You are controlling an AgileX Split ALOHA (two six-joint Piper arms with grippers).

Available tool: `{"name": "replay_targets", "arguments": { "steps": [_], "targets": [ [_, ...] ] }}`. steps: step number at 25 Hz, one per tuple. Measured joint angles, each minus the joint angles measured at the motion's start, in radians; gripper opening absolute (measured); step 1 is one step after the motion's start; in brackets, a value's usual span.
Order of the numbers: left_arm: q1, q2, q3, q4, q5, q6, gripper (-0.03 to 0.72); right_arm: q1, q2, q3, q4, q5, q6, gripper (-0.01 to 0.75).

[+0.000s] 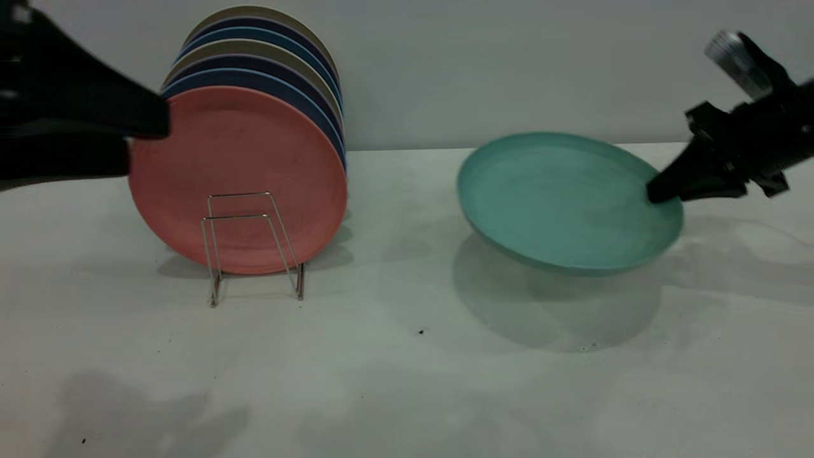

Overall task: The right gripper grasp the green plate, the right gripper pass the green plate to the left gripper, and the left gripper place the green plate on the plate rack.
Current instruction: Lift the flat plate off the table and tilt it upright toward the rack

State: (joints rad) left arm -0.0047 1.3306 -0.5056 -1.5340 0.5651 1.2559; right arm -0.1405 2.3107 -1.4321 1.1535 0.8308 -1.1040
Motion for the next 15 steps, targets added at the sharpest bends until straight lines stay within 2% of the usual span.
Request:
{"name": "replay_targets", "arguments": {
  "steps": [3, 6, 15],
  "targets": [
    [0.000, 0.091, -0.018, -0.098, 0.015, 0.088, 0.537, 0.046, -0.016, 0.000, -0.013, 0.007, 0.000, 0.012],
    [-0.022, 0.176, -0.062, -0.118, 0.018, 0.108, 0.537, 0.091, -0.031, 0.000, -0.016, 0.015, 0.000, 0.012],
    [-0.164, 0.410, -0.223, -0.122, 0.020, 0.094, 0.537, 0.142, -0.041, 0.000, -0.019, 0.073, 0.000, 0.012]
  ]
}}
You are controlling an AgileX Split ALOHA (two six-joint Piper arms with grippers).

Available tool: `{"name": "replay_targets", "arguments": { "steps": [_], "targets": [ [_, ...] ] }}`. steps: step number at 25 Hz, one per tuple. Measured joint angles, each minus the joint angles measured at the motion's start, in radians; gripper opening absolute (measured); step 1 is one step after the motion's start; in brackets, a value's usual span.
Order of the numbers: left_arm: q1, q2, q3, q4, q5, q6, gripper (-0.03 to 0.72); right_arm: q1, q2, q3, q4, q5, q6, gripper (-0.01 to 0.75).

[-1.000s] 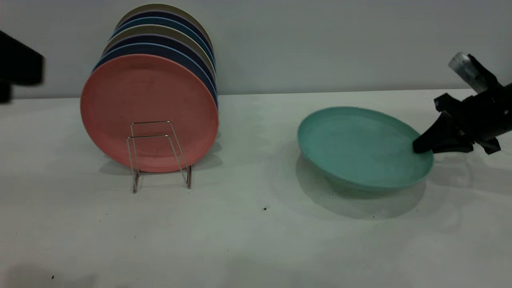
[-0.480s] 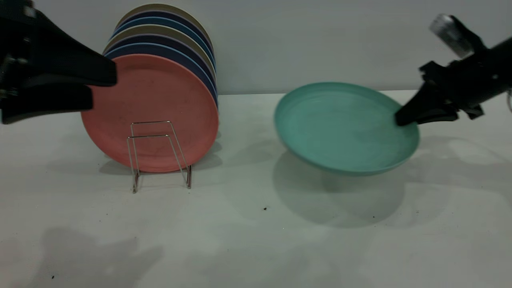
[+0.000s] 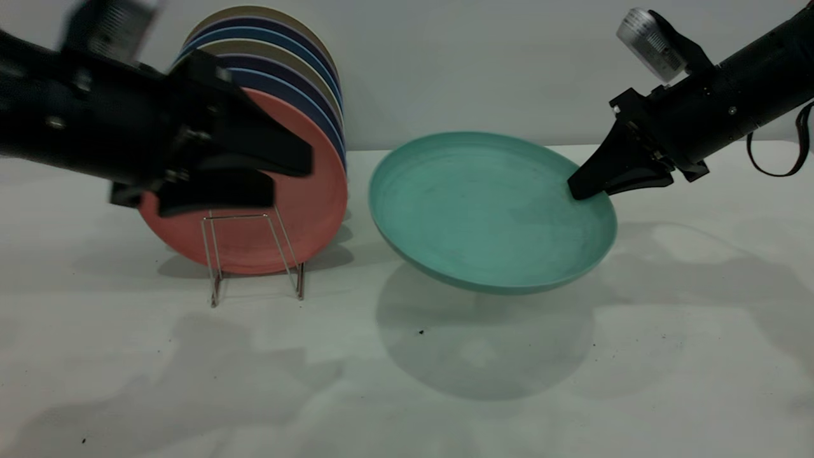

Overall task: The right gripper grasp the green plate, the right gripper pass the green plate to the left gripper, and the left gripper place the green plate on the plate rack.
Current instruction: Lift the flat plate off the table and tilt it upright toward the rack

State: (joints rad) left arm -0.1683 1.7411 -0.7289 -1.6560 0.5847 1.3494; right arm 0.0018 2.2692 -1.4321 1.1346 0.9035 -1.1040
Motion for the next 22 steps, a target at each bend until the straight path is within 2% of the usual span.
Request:
{"name": "replay_targets", "arguments": {
  "steps": [6, 19, 22],
  "targets": [
    [-0.011, 0.115, -0.056, -0.008, -0.002, -0.011, 0.537, 0.008, 0.000, 0.000, 0.015, 0.038, 0.001, 0.012],
    [-0.021, 0.169, -0.098, -0.034, -0.008, -0.013, 0.537, 0.135, 0.000, 0.000, 0.082, 0.073, -0.012, 0.012],
    [-0.021, 0.169, -0.098, -0.034, -0.008, -0.013, 0.496, 0.154, 0.000, 0.000, 0.143, 0.103, -0.051, 0.012]
  ]
}}
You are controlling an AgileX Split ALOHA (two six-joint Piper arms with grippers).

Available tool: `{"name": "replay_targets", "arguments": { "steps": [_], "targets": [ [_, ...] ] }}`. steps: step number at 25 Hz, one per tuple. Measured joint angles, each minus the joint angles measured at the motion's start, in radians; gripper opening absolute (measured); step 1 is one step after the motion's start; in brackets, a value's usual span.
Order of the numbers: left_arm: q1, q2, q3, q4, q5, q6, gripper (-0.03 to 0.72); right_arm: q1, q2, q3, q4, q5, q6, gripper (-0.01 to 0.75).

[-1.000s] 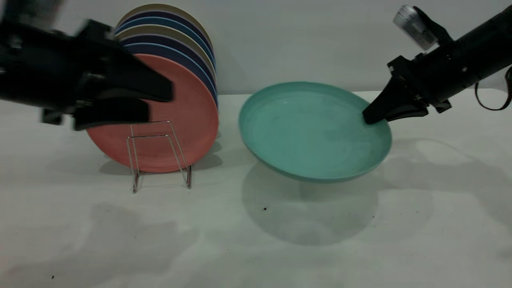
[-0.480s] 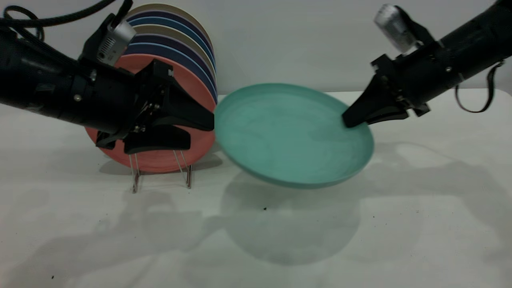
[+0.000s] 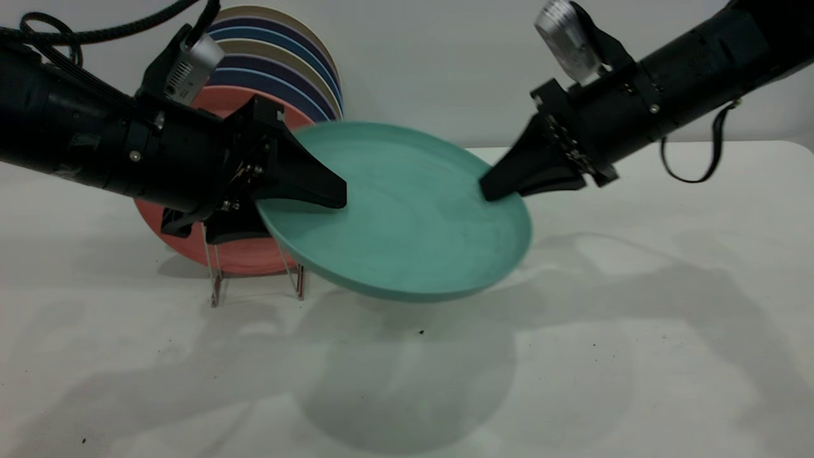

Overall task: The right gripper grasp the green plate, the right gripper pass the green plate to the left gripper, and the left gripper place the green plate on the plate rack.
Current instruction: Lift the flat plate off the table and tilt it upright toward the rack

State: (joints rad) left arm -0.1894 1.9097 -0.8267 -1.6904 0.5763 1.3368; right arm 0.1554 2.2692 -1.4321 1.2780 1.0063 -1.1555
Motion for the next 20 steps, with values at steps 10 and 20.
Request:
{"name": "replay_targets", "arguments": {
  "steps": [10, 20],
  "targets": [
    [-0.001, 0.000, -0.001, -0.040, -0.025, 0.035, 0.138, 0.004, 0.000, 0.000, 0.009, 0.005, -0.038, 0.225],
    [0.000, -0.058, -0.138, 0.279, -0.067, 0.081, 0.138, -0.166, -0.001, 0.000, -0.054, 0.043, 0.029, 0.601]
  ]
}}
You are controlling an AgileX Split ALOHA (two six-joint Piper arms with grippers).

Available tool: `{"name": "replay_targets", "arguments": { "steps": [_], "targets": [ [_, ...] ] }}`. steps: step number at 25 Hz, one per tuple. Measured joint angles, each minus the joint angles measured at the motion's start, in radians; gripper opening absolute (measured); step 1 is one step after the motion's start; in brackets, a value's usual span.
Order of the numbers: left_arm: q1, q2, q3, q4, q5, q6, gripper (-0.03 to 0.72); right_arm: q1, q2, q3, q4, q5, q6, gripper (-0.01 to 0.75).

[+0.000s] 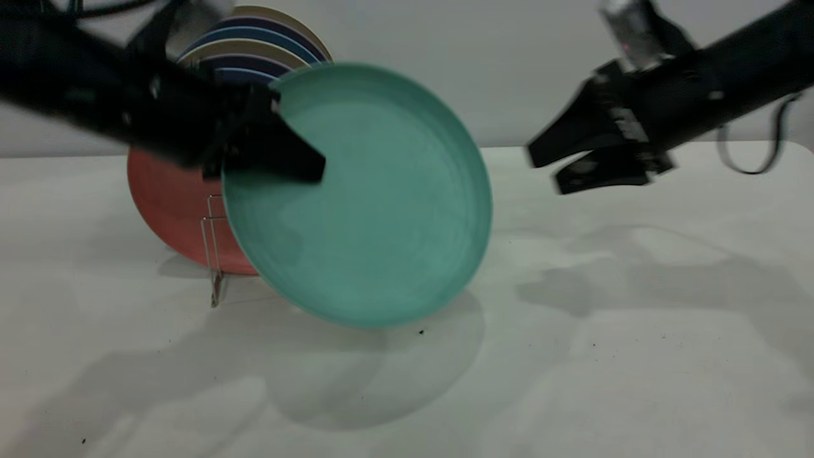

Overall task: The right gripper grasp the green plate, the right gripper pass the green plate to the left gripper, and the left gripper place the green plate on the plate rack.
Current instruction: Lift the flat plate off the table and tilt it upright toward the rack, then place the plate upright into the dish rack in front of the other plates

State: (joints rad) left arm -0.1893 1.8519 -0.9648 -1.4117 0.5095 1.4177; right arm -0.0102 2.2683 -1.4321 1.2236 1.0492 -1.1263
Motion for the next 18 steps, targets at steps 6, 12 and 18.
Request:
{"name": "replay_targets", "arguments": {
  "steps": [6, 12, 18],
  "targets": [
    [0.000, -0.023, -0.239, 0.604, 0.199, -0.182, 0.138, -0.092, 0.000, 0.000, -0.177, 0.023, 0.087, 0.572],
    [0.000, -0.023, -0.445, 1.000, 0.343, -0.204, 0.138, -0.117, 0.000, 0.000, -0.339, -0.022, 0.169, 0.566],
    [0.000, -0.023, -0.545, 1.119, 0.260, -0.072, 0.138, -0.117, 0.000, 0.000, -0.363, -0.038, 0.185, 0.566]
  ]
}}
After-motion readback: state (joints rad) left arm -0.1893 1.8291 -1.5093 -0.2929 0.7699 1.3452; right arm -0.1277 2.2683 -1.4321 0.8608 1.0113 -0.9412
